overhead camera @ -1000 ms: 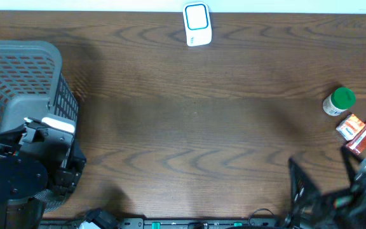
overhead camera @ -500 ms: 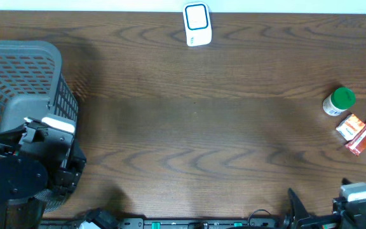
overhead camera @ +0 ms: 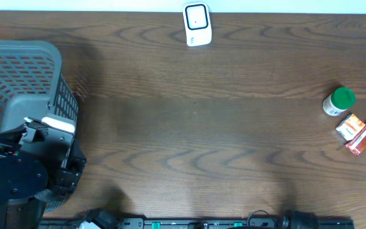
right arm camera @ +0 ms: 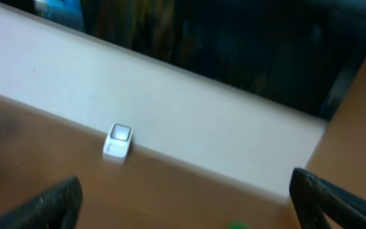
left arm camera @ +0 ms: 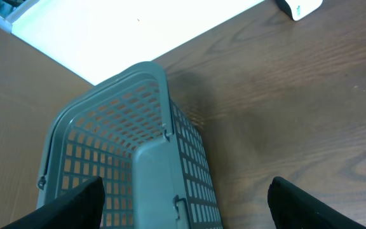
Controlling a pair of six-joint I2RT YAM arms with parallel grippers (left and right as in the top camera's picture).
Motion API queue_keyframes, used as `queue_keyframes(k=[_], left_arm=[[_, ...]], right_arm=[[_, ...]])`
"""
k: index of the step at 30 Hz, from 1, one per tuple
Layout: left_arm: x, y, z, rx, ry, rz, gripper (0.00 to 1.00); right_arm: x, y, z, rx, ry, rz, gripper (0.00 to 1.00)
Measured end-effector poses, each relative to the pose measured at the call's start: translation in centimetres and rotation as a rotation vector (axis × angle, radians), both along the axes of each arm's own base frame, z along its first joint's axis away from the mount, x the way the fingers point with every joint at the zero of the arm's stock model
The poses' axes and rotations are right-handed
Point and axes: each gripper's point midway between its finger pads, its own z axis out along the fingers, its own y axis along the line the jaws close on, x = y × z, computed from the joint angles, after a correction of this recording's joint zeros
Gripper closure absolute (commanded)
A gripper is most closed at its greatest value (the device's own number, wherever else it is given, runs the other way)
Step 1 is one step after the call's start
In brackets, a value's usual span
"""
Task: Scan the item barcode
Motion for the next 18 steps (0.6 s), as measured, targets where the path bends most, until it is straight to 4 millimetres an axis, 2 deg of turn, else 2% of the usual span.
queue_keyframes(k=[2,4,6,9,13,18], left_arm=[[0.0,0.0,0.0,0.000,0.000,0.000,0.18],[0.0,0.0,0.0,0.001,0.001,0.000,0.18],[0.0,0.0,0.0,0.000,0.000,0.000,0.18],[0.0,0.0,0.0,0.000,0.000,0.000,0.18],[0.0,0.0,0.0,0.000,0.000,0.000,0.17],[0.0,0.0,0.0,0.000,0.000,0.000,0.18]], right_arm=[[-0.8,0.1,1.0,-0.006,-0.096,0.030,0.01],[-0.5,0.0,2.2,-0.006,-0.156,0.063,0.01],[0.8,-0.1,2.7,0.000,-0.187,0.101,0.01],[3.7,0.0,2.3,0.017,-0.195,0.153,0.01],[8.6,0.4,-0.1,0.054,-0.172,0.203,0.01],[15.0,0.7,-5.0,0.095,-0.155,0.213,0.01]])
